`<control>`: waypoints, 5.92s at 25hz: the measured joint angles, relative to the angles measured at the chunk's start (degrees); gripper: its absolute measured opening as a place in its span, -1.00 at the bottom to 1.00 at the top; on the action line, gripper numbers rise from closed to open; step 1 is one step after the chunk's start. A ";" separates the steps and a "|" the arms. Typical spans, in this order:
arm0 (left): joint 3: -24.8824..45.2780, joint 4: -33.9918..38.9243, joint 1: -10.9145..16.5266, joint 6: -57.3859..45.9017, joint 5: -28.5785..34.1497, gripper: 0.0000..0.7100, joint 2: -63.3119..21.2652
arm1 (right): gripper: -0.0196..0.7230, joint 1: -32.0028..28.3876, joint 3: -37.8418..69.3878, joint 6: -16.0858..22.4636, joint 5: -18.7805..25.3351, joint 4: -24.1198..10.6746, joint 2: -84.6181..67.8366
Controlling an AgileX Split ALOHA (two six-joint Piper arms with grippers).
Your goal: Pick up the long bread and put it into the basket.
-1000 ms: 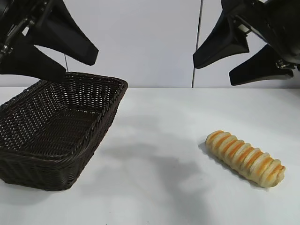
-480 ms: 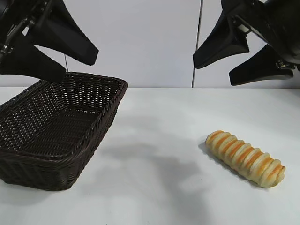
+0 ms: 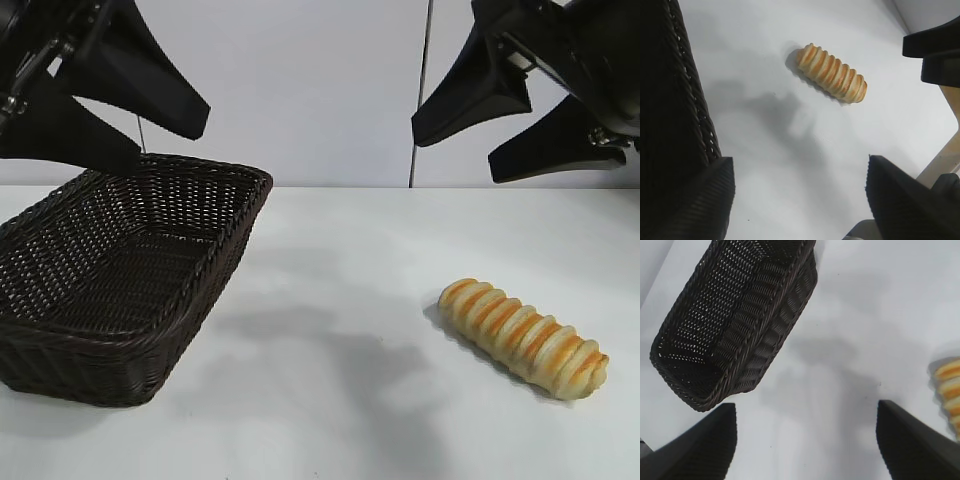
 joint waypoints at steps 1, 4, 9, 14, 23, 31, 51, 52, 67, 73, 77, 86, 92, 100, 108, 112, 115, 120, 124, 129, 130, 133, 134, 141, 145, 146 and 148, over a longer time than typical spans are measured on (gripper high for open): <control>0.00 0.00 0.00 -0.25 0.24 0.51 -0.05 | 0.56 0.00 0.00 0.00 0.00 0.00 0.00; 0.00 1.87 0.00 -3.07 1.51 0.51 -1.47 | 0.56 0.00 0.00 0.00 0.06 0.00 0.00; 2.46 8.89 0.00 -16.19 1.67 0.51 -6.37 | 0.56 0.00 0.00 0.00 0.11 0.00 0.00; 9.57 12.95 0.00 -37.68 -2.87 0.51 -10.68 | 0.56 0.00 0.00 0.00 0.11 0.00 0.00; 11.33 26.44 0.00 -73.44 -8.55 0.51 -7.07 | 0.56 0.00 0.00 0.00 0.16 0.00 0.00; 11.33 34.11 0.00 -88.63 -8.71 0.51 1.69 | 0.56 0.00 0.00 0.00 0.22 0.00 0.00; 10.98 34.12 0.00 -94.03 -22.52 0.41 16.31 | 0.56 0.00 0.00 0.00 0.60 0.00 0.00; 10.98 34.12 0.00 -94.15 -22.52 0.33 16.31 | 0.56 0.00 0.00 0.00 0.64 0.00 0.00; 10.55 33.90 0.51 -94.94 -18.31 -0.72 14.53 | 0.56 0.00 0.00 0.00 2.36 0.00 0.00; 4.32 34.41 6.70 -86.47 -8.25 -0.72 12.36 | 0.56 0.00 0.06 0.00 2.60 -0.06 0.00; -0.02 34.80 10.29 -78.20 -2.11 -0.72 12.19 | 0.56 0.00 0.06 0.00 2.95 -0.06 0.00; -9.98 28.99 13.34 -50.70 11.58 -0.72 17.88 | 0.56 0.00 0.06 0.00 3.78 -0.19 0.00; -19.08 28.16 13.21 -35.96 20.68 -0.72 24.19 | 0.56 0.00 0.06 0.00 3.92 -0.24 0.00; -22.32 28.15 11.33 -27.93 21.23 -0.72 27.69 | 0.56 0.00 0.06 0.00 4.02 -0.48 0.00; -22.32 28.20 11.33 -25.78 18.15 -0.72 32.36 | 0.56 0.00 0.06 0.00 4.33 -1.08 0.00; -22.32 28.20 11.33 -25.35 16.15 -0.72 34.29 | 0.56 0.00 0.06 0.00 4.35 -1.32 0.00; -22.34 27.99 11.33 -25.16 14.87 -0.73 35.51 | 0.56 0.00 0.06 0.00 4.40 -1.32 0.00; -22.45 27.88 11.33 -25.11 14.82 -0.73 36.48 | 0.56 0.00 0.06 0.00 4.42 -1.32 0.00; -22.63 27.88 11.33 -25.11 14.82 -0.68 36.62 | 0.56 0.00 0.06 0.00 4.46 -1.32 0.00; -22.98 27.34 11.33 -24.90 14.61 0.05 36.62 | 0.56 0.00 0.06 0.00 4.46 -1.32 0.00; -22.98 27.34 11.33 -24.90 14.37 0.25 36.53 | 0.56 0.00 0.06 0.00 4.46 -1.32 0.00; -22.99 27.19 11.33 -24.90 13.42 0.61 35.24 | 0.56 0.00 0.06 0.00 4.46 -1.32 0.00; -22.99 27.19 11.33 -24.90 13.42 0.66 34.73 | 0.56 0.00 0.06 0.00 4.46 -1.32 0.00; -23.30 27.92 11.33 -24.90 13.89 0.75 30.63 | 0.56 0.00 0.06 0.00 4.46 -1.38 0.00; -23.30 28.10 11.33 -24.90 14.73 0.76 26.97 | 0.56 0.00 0.06 0.00 4.46 -1.38 0.00; -23.30 28.10 11.33 -24.90 14.94 0.76 26.11 | 0.56 0.00 0.06 0.00 4.46 -1.38 0.00; -23.30 28.22 11.33 -24.90 14.99 0.76 24.10 | 0.56 0.00 0.06 0.00 4.46 -1.38 0.00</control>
